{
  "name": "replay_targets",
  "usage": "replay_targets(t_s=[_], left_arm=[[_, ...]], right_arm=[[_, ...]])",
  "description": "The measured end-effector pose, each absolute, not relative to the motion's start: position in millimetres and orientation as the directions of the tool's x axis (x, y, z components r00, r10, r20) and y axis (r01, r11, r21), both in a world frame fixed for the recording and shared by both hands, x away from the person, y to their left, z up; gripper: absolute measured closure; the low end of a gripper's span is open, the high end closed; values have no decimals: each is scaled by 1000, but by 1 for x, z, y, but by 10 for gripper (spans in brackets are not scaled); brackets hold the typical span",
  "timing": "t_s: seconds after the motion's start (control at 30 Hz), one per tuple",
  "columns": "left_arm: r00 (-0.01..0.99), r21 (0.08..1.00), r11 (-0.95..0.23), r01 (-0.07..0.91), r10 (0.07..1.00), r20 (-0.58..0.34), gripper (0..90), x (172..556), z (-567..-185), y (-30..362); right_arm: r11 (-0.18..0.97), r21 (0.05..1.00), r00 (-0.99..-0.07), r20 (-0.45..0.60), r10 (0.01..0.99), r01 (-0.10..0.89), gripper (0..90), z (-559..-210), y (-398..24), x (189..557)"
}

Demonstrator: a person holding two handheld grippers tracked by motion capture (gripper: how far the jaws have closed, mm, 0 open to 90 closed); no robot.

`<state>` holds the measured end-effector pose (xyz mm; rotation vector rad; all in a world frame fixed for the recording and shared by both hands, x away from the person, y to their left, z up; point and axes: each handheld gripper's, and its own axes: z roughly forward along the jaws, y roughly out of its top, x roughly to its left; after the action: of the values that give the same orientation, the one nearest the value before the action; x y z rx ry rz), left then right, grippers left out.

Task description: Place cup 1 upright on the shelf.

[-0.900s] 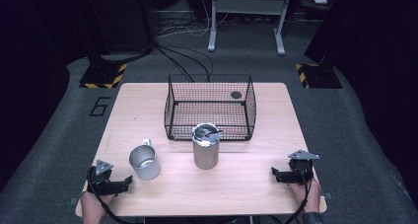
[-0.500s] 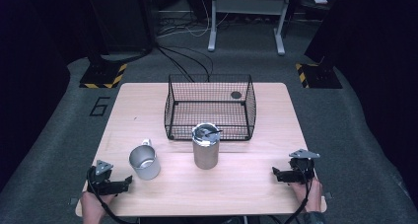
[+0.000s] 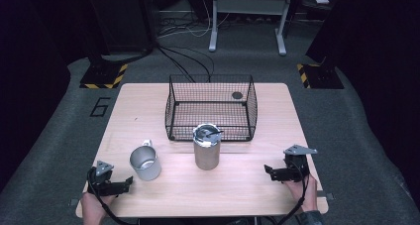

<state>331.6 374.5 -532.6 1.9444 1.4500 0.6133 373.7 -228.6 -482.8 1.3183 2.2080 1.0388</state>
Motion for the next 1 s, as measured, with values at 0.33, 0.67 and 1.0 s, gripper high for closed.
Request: replay_targets(t_s=[0.33, 0.67, 1.0], left_arm=[[281, 726, -193, 660, 960, 0, 1, 332, -533, 374], [287, 720, -197, 665, 958, -3, 0, 332, -533, 374], [287, 720, -197, 666, 958, -3, 0, 332, -533, 374]], right_arm=[[344, 762, -577, 47, 815, 548, 0, -458, -196, 374], [369, 782, -646, 56, 761, 502, 0, -436, -167, 380], [396, 788, -700, 61, 712, 471, 0, -428, -143, 387]])
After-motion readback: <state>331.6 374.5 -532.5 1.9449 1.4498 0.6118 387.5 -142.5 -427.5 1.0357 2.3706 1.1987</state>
